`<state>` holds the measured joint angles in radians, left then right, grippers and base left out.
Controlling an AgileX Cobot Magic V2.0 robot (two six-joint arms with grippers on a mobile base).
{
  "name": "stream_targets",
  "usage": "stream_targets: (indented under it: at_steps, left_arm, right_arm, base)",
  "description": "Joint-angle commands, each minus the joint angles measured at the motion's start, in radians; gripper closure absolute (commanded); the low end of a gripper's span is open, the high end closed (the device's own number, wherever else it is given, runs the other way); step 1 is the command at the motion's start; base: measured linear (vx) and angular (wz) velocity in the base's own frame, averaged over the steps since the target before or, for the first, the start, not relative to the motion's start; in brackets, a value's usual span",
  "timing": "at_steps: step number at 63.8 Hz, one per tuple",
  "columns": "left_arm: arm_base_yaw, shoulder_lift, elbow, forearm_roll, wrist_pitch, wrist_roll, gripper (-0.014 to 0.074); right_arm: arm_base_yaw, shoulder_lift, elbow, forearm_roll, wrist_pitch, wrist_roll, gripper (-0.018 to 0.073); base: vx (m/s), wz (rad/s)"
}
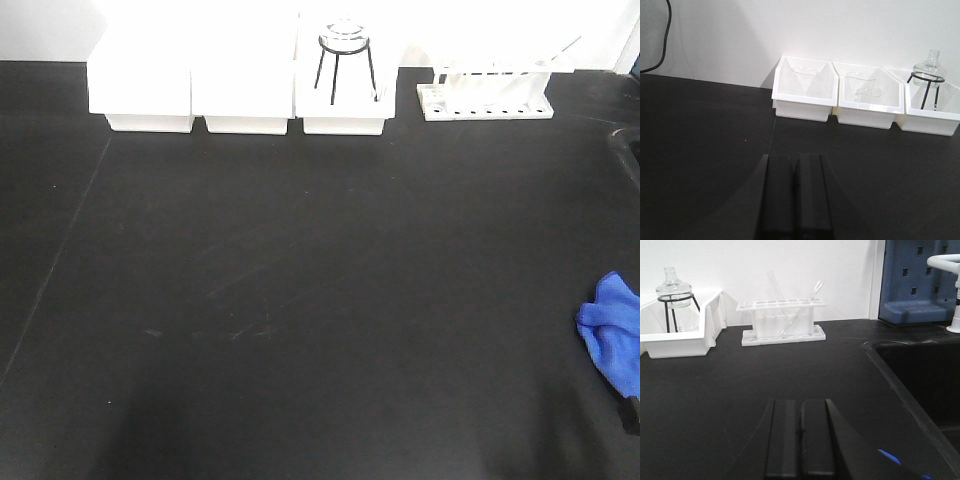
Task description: Wipe right workspace with blue cloth
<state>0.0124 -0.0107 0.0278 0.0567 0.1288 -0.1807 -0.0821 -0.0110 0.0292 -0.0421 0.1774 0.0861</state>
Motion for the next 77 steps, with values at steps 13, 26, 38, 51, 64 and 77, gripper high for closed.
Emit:
stream_targets:
  at_steps: [13,26,38,51,64,77]
  left_arm:
    - [-0.004,-0.016,0.031,-0.006,-0.08,-0.008,0.0602]
    - [-0.004,-0.016,0.031,-0.006,-0.08,-0.008,0.0602]
    - [-0.004,-0.016,0.031,-0.006,-0.08,-0.008,0.0602]
    - [-0.004,-0.016,0.031,-0.006,-0.08,-0.008,0.0602]
    - [-0.004,-0.016,0.031,-0.006,-0.08,-0.008,0.0602]
    - [-0.004,-0.016,0.031,-0.006,-0.08,-0.008,0.0602]
  right_arm:
    - [-0.005,-0.009,0.02,-0.005,-0.083,-0.006,0.0567]
    - [-0.005,-0.009,0.02,-0.005,-0.083,-0.006,0.0567]
    - [-0.005,-0.009,0.02,-0.005,-0.083,-0.006,0.0567]
    - [-0.005,-0.009,0.02,-0.005,-0.083,-0.006,0.0567]
    - [-0.005,-0.009,0.019,-0.007,-0.088,-0.006,0.0567]
    - [-0.005,-0.009,0.003,0.078,-0.28,0.042,0.0566]
  base:
    - [0.0,0.0]
    - [0.0,0.0]
    - [0.0,0.0]
    - [0.0,0.0]
    - [0.0,0.0]
    - [0.0,0.0]
